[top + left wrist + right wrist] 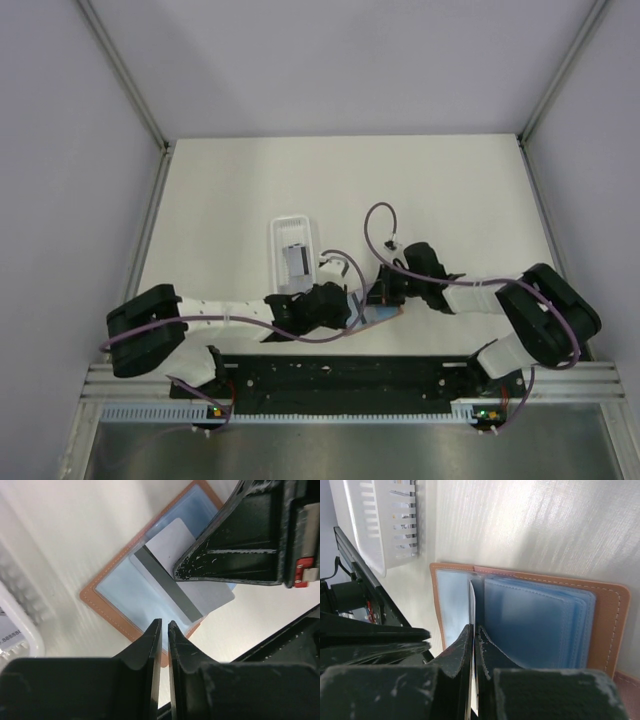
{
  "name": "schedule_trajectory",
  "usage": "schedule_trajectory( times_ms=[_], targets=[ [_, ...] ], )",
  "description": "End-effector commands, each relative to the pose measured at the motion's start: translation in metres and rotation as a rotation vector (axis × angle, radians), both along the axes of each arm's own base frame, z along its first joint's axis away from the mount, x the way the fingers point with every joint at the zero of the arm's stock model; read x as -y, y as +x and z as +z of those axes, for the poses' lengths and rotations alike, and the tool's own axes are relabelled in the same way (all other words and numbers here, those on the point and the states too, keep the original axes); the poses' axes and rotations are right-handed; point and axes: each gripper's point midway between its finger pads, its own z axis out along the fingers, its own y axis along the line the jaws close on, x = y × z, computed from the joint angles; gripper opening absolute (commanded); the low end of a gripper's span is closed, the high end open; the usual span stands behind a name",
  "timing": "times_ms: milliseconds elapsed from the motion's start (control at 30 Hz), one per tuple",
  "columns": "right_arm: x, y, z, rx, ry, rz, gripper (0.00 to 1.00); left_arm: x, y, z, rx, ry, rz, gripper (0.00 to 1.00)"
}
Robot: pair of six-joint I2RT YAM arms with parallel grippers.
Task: Put the credit cards into the card holder
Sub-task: Insert the credit card into the card holder.
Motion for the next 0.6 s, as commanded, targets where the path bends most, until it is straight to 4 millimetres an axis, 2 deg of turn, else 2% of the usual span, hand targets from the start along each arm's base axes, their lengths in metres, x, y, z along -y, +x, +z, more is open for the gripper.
schedule_trajectory(
  times_ms=[0, 100, 300, 433, 500, 567],
  targets=[
    [0.015, -0.006, -0.017, -0.006, -0.107, -0.022, 0.02, -0.014, 0.007, 0.016, 0.050, -0.020, 0.062, 0.18],
    [0.016, -0.006, -0.015, -0.003, -0.114, -0.028, 0.04, -0.023, 0.006, 0.006, 0.042, 0.005, 0.080, 0.19],
    [0.017, -0.006, -0.011, 0.003, -0.120, -0.026, 0.11, -0.029, -0.003, -0.020, -0.012, 0.043, 0.076, 0.10],
    [0.017, -0.006, -0.011, 0.008, -0.127, -0.019, 0.15, -0.029, -0.005, -0.026, -0.028, 0.042, 0.076, 0.05],
    [0.016, -0.007, -0.012, 0.003, -0.130, -0.015, 0.16, -0.029, -0.005, -0.028, -0.031, 0.045, 0.074, 0.03],
    [0.013, -0.007, -0.011, 0.004, -0.125, -0.007, 0.12, -0.029, -0.006, -0.030, -0.034, 0.054, 0.071, 0.02]
  ],
)
